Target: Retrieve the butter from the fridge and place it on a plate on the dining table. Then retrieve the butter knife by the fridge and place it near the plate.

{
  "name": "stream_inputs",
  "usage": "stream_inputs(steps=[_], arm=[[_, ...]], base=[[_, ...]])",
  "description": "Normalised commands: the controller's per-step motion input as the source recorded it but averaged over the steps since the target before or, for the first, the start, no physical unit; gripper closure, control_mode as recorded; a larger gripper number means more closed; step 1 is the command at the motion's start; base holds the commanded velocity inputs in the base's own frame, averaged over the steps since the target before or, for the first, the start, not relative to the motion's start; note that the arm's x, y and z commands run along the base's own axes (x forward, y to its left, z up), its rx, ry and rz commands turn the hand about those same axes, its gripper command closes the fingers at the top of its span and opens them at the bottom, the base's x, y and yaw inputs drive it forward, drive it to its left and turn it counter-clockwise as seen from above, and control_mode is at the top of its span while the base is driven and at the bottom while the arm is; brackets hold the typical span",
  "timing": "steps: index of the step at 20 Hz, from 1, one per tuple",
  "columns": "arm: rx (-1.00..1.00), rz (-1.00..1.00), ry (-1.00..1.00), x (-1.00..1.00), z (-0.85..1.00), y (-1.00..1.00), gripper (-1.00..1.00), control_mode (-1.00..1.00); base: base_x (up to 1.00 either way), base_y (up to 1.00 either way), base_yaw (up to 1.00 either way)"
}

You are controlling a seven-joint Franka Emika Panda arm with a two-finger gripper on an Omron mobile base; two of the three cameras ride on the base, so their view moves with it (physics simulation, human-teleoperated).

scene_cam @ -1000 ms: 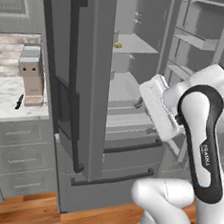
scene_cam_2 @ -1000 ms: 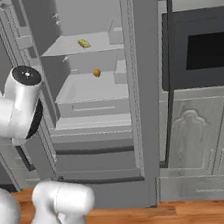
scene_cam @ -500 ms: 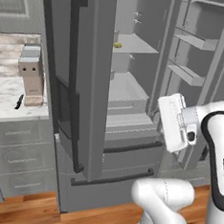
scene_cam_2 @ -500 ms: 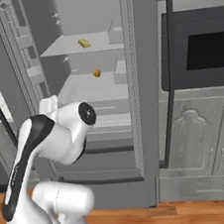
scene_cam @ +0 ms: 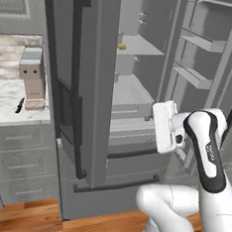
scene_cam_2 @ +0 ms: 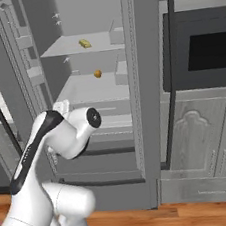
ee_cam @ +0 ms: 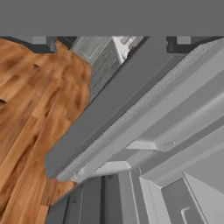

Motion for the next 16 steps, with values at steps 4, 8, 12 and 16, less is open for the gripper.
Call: stream_inputs(steps=[4, 8, 12, 16], arm=[[0.0, 0.01, 0.07, 0.82, -0.22, 0.18, -1.0, -1.0], [0.0, 0.03, 0.07, 0.84, -0.31, 0.31, -1.0, -1.0], [0.0, 0.04, 0.04, 0.54, -0.23, 0.44, -1.0, -1.0], [0.0, 0.04, 0.01, 0.54, -0.13, 0.41, -1.0, -1.0]], base=[[0.0, 0.0, 0.0], [0.0, 0.0, 0.0], [0.0, 0.0, 0.0], [0.0, 0.0, 0.0]])
